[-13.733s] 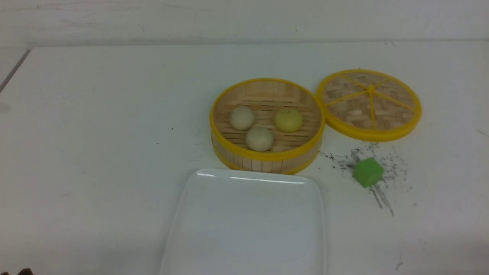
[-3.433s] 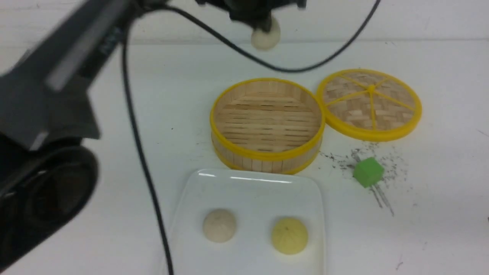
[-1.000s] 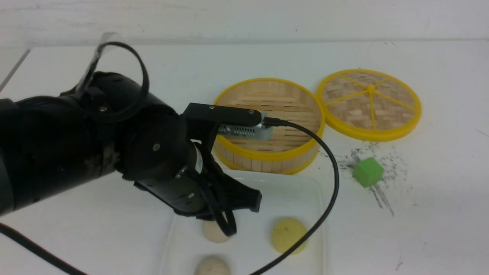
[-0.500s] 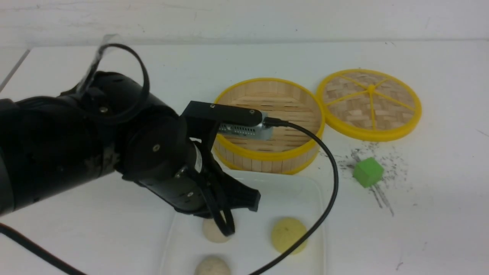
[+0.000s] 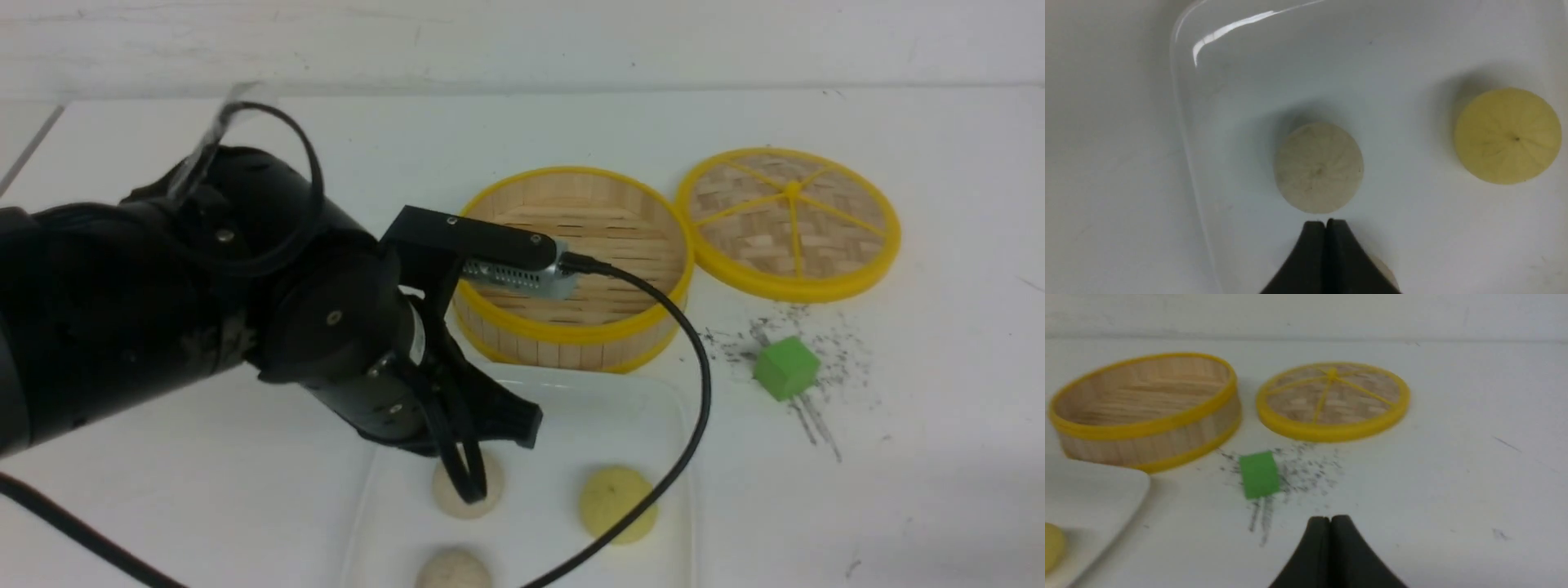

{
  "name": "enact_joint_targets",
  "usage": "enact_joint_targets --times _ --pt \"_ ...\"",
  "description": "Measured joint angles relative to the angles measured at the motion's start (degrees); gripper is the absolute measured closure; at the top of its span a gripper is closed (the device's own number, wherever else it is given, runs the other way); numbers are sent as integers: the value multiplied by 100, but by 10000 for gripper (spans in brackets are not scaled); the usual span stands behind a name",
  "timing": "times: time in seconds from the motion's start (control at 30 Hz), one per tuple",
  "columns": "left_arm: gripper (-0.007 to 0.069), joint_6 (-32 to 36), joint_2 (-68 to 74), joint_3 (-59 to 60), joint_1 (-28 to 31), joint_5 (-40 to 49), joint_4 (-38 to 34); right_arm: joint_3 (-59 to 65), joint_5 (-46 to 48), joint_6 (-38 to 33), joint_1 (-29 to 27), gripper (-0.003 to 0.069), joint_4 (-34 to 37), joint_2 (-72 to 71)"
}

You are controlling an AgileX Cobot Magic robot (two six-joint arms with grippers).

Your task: Put the steamed buns into the plate on the white tablecloth.

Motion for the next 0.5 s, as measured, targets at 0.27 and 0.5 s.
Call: enact_joint_targets --times 0.27,0.5 --pt "621 0 -767 -604 0 852 593 524 310 0 -517 652 -234 -145" --pt "621 0 -1963 -765 -7 1690 1169 507 389 0 -705 644 -238 -145"
